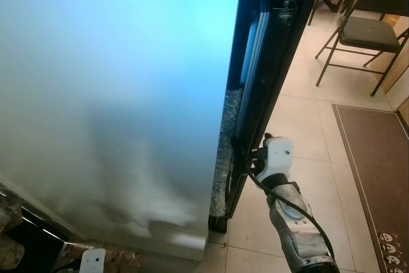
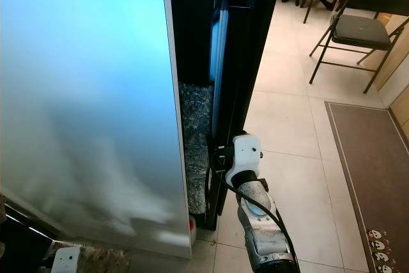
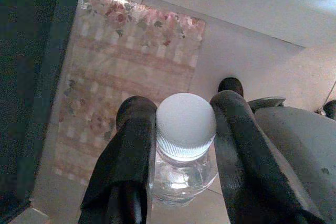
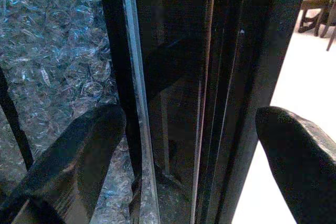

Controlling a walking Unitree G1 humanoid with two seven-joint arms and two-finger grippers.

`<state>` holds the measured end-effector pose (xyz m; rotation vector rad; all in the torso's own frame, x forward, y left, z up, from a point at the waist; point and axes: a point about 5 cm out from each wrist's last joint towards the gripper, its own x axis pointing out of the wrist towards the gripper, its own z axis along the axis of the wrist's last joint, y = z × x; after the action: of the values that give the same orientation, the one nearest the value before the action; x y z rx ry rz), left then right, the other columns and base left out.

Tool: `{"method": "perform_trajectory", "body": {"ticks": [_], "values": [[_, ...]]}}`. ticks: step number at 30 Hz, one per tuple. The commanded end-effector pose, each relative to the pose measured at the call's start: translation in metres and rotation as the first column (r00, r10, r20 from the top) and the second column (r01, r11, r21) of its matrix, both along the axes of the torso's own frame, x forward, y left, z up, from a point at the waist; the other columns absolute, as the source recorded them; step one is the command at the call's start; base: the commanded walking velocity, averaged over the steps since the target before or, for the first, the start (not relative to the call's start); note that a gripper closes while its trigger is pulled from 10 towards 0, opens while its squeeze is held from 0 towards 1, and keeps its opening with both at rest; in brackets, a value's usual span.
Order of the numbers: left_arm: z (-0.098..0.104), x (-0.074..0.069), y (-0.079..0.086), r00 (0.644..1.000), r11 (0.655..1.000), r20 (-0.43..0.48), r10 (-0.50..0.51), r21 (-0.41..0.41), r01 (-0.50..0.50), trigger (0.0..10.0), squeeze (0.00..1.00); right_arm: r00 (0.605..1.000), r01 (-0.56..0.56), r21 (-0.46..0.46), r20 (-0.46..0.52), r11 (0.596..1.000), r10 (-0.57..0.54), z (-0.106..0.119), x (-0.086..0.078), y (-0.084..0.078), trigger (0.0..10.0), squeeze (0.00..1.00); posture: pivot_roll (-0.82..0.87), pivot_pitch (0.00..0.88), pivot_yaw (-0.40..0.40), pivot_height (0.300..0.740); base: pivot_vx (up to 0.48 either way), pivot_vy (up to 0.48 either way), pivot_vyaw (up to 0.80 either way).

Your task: Restocking fridge

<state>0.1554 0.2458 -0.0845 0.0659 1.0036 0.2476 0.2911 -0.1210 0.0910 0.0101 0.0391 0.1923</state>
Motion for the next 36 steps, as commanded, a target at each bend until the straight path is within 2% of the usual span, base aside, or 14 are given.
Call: {"method": "perform_trajectory", "body": {"ticks": [1, 2, 3, 4, 16, 25, 36], "values": [[-0.002, -0.003, -0.001, 1.0, 1.0, -0.013, -0.008, 0.009, 0.008, 10.0, 0.0, 0.999, 0.046, -0.013, 0.012, 0.999, -0.045, 0.001, 0.002, -0.006, 10.0, 0.25, -0.06, 0.041, 0.003, 0.74, 0.0, 0.0, 0.0], [-0.002, -0.003, -0.001, 1.0, 1.0, -0.013, -0.009, 0.009, 0.009, 10.0, 0.0, 0.998, 0.055, -0.013, 0.013, 0.998, -0.054, 0.001, 0.002, -0.007, 10.0, 0.25, -0.06, 0.041, 0.003, 0.74, 0.0, 0.0, 0.0], [-0.001, -0.002, -0.002, 1.0, 1.0, -0.013, -0.01, 0.009, 0.01, 10.0, 0.0, 0.998, 0.064, -0.01, 0.017, 0.998, -0.064, 0.002, 0.002, -0.008, 10.0, 0.18, -0.06, 0.041, 0.003, 0.74, 0.0, 0.0, 0.0], [-0.001, -0.002, -0.002, 1.0, 1.0, -0.011, -0.01, 0.01, 0.01, 10.0, 0.0, 0.997, 0.073, -0.004, 0.022, 0.997, -0.073, 0.003, 0.003, -0.009, 10.0, 0.0, -0.07, 0.039, 0.004, 0.74, 0.0, 0.0, 0.0], [-0.001, -0.002, 0.0, 1.0, 1.0, -0.018, -0.019, 0.011, 0.019, 10.0, 0.0, 0.992, 0.117, 0.003, 0.054, 0.993, -0.117, 0.014, 0.012, -0.018, 10.0, 0.0, -0.07, 0.033, 0.009, 0.74, 0.0, 0.0, 0.0], [-0.002, -0.005, -0.001, 1.0, 1.0, -0.026, -0.012, 0.011, 0.012, 10.0, 0.0, 0.999, 0.03, -0.027, 0.031, 0.999, -0.03, 0.011, 0.018, -0.011, 10.0, 0.0, -0.07, 0.042, 0.008, 0.74, 0.0, 0.0, 0.0], [-0.003, -0.004, -0.002, 1.0, 1.0, -0.025, -0.013, 0.009, 0.013, 10.0, 0.0, 0.999, 0.007, -0.027, 0.032, 1.0, -0.006, 0.011, 0.023, -0.006, 10.0, 0.0, -0.06, 0.043, 0.007, 0.74, 0.0, 0.0, 0.0]]}}
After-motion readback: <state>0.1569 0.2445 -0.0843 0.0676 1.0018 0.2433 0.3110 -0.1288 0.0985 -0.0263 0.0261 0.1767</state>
